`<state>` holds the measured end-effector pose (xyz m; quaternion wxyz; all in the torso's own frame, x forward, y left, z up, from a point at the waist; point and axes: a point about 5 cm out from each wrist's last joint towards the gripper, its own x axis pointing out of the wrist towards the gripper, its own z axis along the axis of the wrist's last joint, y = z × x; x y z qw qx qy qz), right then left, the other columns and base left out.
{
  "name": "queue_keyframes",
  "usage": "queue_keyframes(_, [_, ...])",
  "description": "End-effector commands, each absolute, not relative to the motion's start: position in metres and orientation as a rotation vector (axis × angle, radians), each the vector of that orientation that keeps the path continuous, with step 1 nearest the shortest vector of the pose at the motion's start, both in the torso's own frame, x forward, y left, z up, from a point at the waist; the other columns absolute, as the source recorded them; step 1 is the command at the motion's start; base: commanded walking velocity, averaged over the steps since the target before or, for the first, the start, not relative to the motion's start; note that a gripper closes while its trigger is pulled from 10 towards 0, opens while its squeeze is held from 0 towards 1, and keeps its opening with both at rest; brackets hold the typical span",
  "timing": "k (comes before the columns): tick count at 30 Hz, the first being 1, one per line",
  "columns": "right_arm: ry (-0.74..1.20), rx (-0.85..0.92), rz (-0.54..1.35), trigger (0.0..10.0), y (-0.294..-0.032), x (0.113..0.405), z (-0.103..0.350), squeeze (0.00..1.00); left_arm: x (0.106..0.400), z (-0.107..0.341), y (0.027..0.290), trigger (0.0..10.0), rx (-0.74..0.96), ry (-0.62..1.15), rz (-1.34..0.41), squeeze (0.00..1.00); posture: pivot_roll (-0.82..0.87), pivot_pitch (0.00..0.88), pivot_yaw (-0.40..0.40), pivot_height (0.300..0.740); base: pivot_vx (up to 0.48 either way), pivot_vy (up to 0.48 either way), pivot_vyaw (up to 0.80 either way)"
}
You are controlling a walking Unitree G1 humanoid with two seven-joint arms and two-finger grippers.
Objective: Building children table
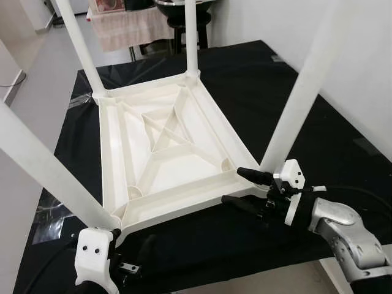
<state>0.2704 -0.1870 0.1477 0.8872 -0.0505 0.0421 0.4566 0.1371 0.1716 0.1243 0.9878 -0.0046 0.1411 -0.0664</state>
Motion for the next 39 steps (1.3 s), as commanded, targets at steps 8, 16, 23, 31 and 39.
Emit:
queue_keyframes(8, [0.068,-0.134,0.928,10.0,-0.192,0.276,0.149,0.0,0.125,0.122,0.199,10.0,0.13,0.307,0.062,0.0,0.14,0.1,0.044,0.74,0.0,0.0,0.0])
queue_keyframes(16, [0.061,-0.129,0.936,10.0,-0.191,0.279,0.149,0.0,0.131,0.139,0.212,10.0,0.162,0.17,0.142,0.0,0.14,0.107,0.039,0.74,0.0,0.0,0.0])
queue_keyframes(23, [0.052,-0.121,0.943,10.0,-0.188,0.276,0.148,0.0,0.16,0.154,0.213,10.0,0.123,0.044,0.08,0.0,0.11,0.109,0.045,0.74,0.0,0.0,0.0])
queue_keyframes(31, [0.042,-0.117,0.942,10.0,-0.188,0.275,0.15,0.0,0.182,0.155,0.205,10.0,0.036,0.016,-0.061,0.0,0.1,0.116,0.049,0.74,0.0,0.0,0.0])
queue_keyframes(39, [0.047,-0.12,0.944,10.0,-0.189,0.274,0.15,0.0,0.171,0.141,0.188,10.0,-0.055,0.094,-0.171,0.0,0.1,0.127,0.043,0.74,0.0,0.0,0.0])
